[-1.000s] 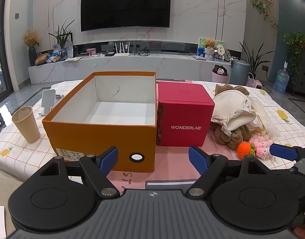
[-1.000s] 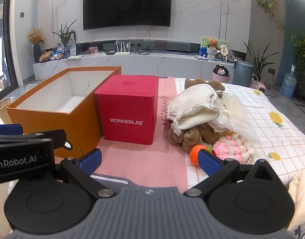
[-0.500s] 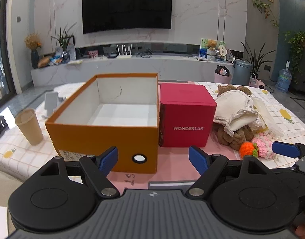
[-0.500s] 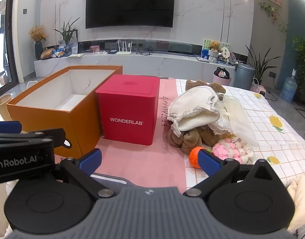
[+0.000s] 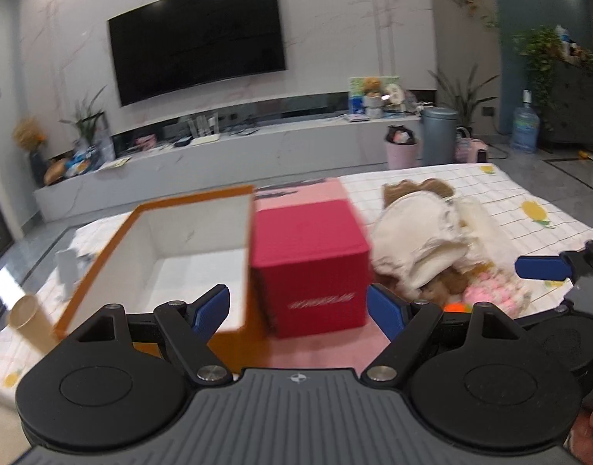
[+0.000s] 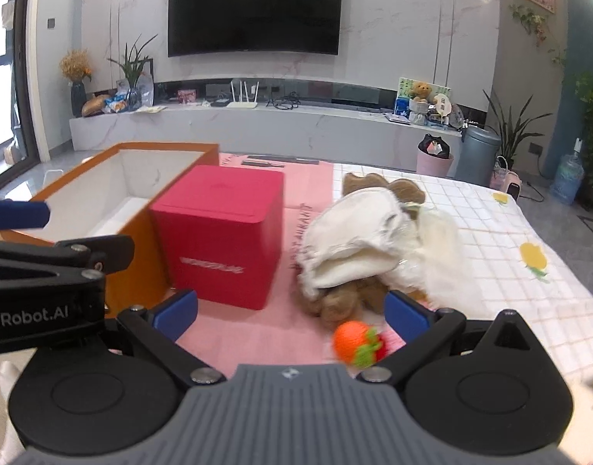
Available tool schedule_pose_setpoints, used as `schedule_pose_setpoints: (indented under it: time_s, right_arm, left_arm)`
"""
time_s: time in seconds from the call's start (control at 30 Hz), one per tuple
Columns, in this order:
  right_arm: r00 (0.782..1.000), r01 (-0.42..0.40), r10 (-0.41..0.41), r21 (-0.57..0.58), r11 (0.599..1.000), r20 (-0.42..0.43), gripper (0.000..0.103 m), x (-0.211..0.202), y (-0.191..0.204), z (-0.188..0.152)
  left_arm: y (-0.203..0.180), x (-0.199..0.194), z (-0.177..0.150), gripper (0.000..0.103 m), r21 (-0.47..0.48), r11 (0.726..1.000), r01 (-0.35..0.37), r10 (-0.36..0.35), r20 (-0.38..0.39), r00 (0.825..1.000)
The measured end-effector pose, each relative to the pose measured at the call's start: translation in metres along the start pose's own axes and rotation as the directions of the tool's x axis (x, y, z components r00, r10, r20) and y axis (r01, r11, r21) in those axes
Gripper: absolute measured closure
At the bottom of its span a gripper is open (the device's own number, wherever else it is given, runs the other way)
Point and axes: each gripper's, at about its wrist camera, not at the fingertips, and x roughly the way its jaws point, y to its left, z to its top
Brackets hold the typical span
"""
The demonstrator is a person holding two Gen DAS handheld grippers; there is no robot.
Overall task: Organize soft objects
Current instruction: 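Grasp the orange knitted ball with the left tool while the right tool grasps the pink knitted pouch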
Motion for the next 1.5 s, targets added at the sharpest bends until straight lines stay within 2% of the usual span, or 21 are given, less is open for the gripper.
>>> schedule_pose_setpoints:
  time_s: [0.17, 0.3, 0.43, 0.5, 0.6, 0.7, 0.77, 0.9, 1.03, 1.1, 1.3, 1.5]
  right_arm:
    - [0.998, 0.019, -0.024, -0.086, 0.996, -0.061, 0.003, 0.017, -0.038, 0.011]
    - [0.991, 0.045, -0.055, -0.084, 0.995, -0.122, 0.003, 0.038, -0.071, 0.006]
    - [0.984, 0.057, -0.053, 0.016, 0.998, -0.169, 0.002, 0.054, -0.102, -0.004]
    - [0.973, 0.060, -0.038, 0.093, 0.994, -0.226, 0.002, 0.068, -0.115, -0.010]
    - [0.957, 0.055, -0.002, 0.175, 0.983, -0.291, 0.002, 0.092, -0.122, -0.015]
    - [0.954, 0.056, 0.018, 0.236, 0.970, -0.299, 0.002, 0.106, -0.122, -0.014]
    - [0.955, 0.094, -0.017, 0.248, 0.964, -0.296, 0.002, 0.112, -0.122, -0.013]
    - [0.949, 0.183, -0.104, 0.250, 0.951, -0.299, 0.002, 0.119, -0.122, -0.015]
    - [0.917, 0.250, -0.134, 0.280, 0.927, -0.376, 0.002, 0.136, -0.131, -0.024]
    - [0.910, 0.258, -0.126, 0.302, 0.918, -0.395, 0.002, 0.140, -0.135, -0.029]
    - [0.909, 0.265, -0.127, 0.316, 0.911, -0.397, 0.003, 0.141, -0.134, -0.032]
    - [0.908, 0.269, -0.125, 0.328, 0.905, -0.399, 0.003, 0.141, -0.133, -0.036]
  left_arm:
    - [-0.022, 0.033, 0.004, 0.008, -0.023, 0.997, 0.073, -0.074, -0.035, 0.997]
    - [-0.036, 0.057, -0.003, 0.008, -0.027, 0.994, 0.102, -0.104, -0.053, 0.993]
    - [-0.044, 0.075, -0.017, 0.008, -0.035, 0.990, 0.136, -0.138, -0.062, 0.988]
    - [-0.044, 0.081, -0.027, 0.008, -0.043, 0.982, 0.183, -0.186, -0.053, 0.981]
    - [-0.043, 0.094, -0.038, 0.008, -0.071, 0.964, 0.255, -0.259, -0.044, 0.965]
    - [-0.045, 0.104, -0.049, 0.008, -0.082, 0.938, 0.338, -0.343, -0.058, 0.938]
    - [-0.048, 0.107, -0.057, 0.008, -0.058, 0.921, 0.385, -0.387, -0.053, 0.920]
    - [-0.056, 0.113, -0.067, 0.008, -0.028, 0.906, 0.422, -0.422, -0.040, 0.906]
    - [-0.061, 0.124, -0.072, 0.008, -0.036, 0.853, 0.520, -0.522, -0.055, 0.851]
    - [-0.064, 0.130, -0.076, 0.008, -0.050, 0.838, 0.543, -0.545, -0.051, 0.837]
    - [-0.077, 0.138, -0.078, 0.008, -0.001, 0.843, 0.538, -0.537, -0.052, 0.842]
    - [-0.085, 0.141, -0.082, 0.010, 0.007, 0.869, 0.495, -0.495, 0.003, 0.869]
